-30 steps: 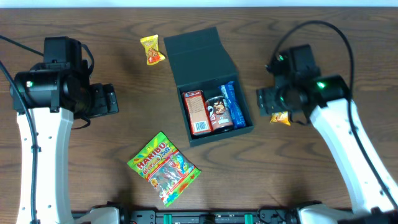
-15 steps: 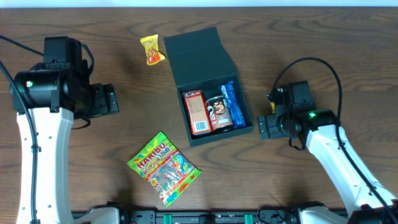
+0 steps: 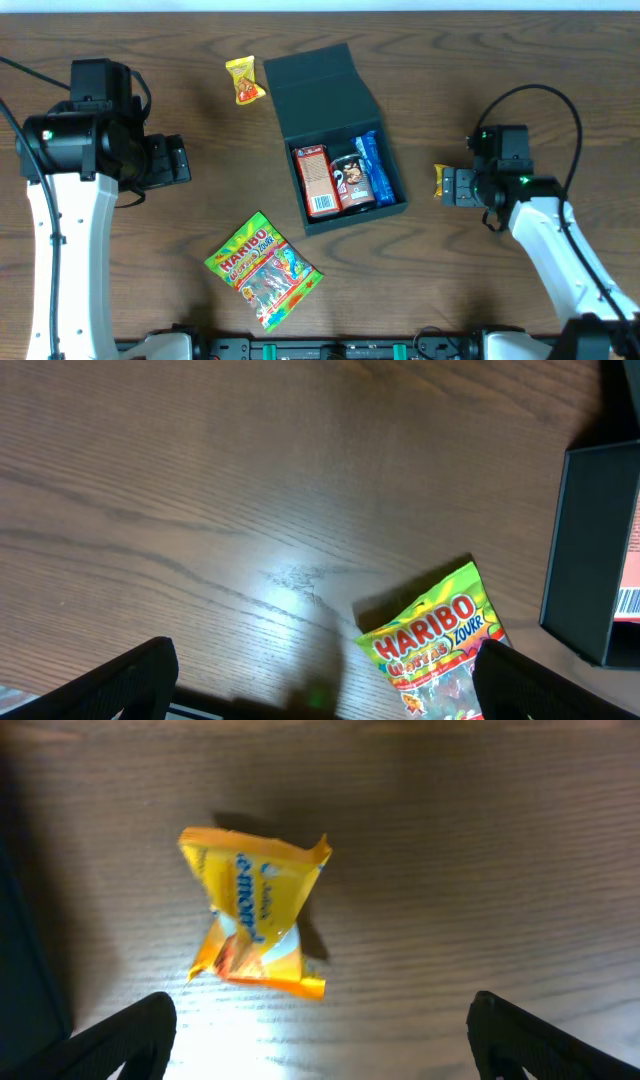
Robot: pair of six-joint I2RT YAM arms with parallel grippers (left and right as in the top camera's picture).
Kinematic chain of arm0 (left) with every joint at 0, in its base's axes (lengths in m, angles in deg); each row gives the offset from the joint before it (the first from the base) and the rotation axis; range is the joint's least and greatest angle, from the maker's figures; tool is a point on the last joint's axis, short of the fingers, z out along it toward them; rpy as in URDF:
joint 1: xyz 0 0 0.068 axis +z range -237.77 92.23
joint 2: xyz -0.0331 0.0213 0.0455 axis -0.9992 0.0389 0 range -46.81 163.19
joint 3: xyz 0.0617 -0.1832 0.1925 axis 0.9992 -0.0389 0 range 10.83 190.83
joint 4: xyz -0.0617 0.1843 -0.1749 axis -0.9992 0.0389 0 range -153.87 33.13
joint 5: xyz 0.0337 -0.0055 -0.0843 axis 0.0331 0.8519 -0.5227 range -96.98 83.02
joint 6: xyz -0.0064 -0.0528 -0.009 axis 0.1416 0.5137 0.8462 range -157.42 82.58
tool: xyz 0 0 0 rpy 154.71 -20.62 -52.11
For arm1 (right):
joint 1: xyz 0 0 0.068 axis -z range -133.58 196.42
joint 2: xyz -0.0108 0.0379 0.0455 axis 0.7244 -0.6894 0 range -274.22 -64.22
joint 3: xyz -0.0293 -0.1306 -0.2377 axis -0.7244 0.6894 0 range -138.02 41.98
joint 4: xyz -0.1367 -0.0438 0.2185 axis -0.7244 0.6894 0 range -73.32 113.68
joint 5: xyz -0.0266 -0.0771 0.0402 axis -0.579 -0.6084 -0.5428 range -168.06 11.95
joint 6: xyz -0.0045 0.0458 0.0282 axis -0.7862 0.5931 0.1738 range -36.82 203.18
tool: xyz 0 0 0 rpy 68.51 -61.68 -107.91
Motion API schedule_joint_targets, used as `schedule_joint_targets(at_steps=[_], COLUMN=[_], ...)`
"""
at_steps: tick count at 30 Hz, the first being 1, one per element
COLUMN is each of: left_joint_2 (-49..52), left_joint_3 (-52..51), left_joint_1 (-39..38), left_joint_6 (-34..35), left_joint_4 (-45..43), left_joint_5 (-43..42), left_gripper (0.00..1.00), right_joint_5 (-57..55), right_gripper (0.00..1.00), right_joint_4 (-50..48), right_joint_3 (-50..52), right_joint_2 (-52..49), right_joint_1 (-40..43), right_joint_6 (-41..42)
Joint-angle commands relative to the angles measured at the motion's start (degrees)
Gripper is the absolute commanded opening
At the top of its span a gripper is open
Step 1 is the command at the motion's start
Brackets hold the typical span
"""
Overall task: Pack container
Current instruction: 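Grasp the yellow Le-mond packet with the right gripper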
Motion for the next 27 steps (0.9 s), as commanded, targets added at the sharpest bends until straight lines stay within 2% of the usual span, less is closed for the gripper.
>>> schedule_joint_targets(at_steps=[1, 13, 20, 26, 27], left_joint_2=[0.0, 0.0, 0.0, 0.0, 0.0], left_joint_3=[0.1, 0.1, 0.1, 0.1, 0.1], left_joint_1=[0.3, 0.3, 0.3, 0.3, 0.3], left_joint_6=[0.9, 0.9, 0.9, 0.9, 0.9], left_joint_4=[0.1, 0.1, 0.1, 0.1, 0.1], left_joint_5=[0.3, 0.3, 0.3, 0.3, 0.3], left_gripper=[0.95, 0.95, 0.95, 0.95, 0.95], right_joint_5=[3.8, 5.8, 6.4, 6.9, 7.1], right_gripper=[0.93, 0.89, 0.86, 0.75, 0.7], right_joint_4=[-0.8, -5.7, -9.8, -10.4, -10.4], right_joint_3=[0.4, 0.4, 0.4, 0.4, 0.4], right_joint_2=[-2.4, -12.3, -13.8, -13.8, -13.8], right_joint_1=[1.1, 1.1, 1.1, 1.1, 1.1], right_joint_6=[0.8, 0.9, 2.0, 4.7, 4.7])
